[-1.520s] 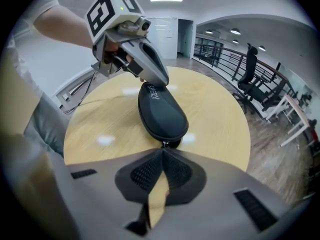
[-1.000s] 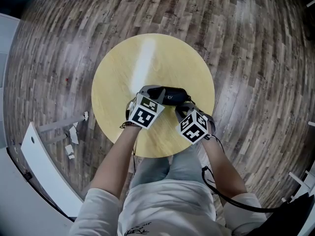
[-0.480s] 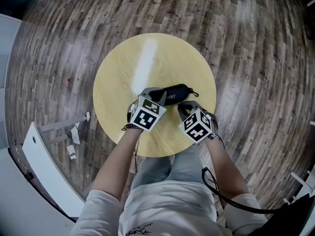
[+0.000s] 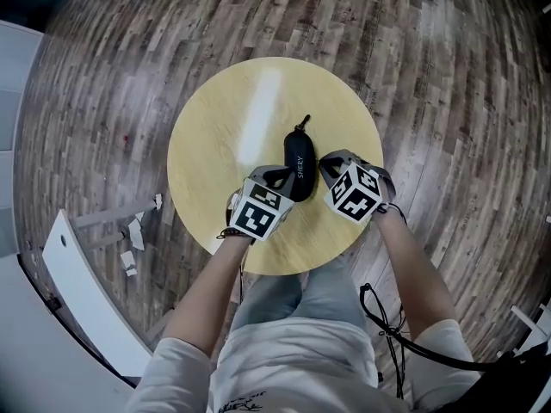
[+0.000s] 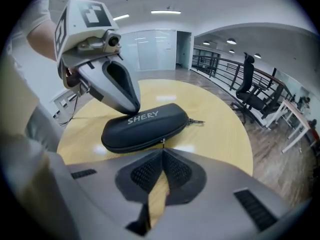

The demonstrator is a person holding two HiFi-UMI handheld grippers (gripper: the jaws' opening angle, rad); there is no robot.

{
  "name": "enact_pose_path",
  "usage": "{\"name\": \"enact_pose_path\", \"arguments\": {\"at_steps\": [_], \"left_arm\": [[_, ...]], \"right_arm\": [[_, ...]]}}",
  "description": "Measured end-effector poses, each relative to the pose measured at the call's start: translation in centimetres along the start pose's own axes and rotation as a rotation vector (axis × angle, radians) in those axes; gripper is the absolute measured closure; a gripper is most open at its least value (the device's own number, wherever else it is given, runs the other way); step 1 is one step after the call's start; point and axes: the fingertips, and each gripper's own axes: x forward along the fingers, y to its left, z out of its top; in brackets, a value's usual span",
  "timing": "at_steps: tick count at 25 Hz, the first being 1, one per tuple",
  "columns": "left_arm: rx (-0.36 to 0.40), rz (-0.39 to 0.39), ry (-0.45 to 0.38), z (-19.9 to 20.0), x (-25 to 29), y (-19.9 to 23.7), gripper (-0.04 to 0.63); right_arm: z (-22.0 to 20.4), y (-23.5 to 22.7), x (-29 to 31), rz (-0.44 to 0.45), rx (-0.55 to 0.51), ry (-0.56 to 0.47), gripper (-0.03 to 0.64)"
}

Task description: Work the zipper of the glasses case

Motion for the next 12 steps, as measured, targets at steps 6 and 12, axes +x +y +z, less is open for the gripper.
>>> {"name": "enact_pose_path", "arguments": {"at_steps": [6, 12], "left_arm": [[-0.034, 0.04, -0.017, -0.2, -1.7, 1.7, 0.591], [-0.015, 0.044, -0.069, 2.0, -0.2, 2.6, 0.589]], "right_arm": [[2.2, 0.0, 1.9, 0.036, -0.056, -0.021, 0.617], [2.0, 0.2, 2.9, 0.056, -0.084, -0.005, 0.617]]}}
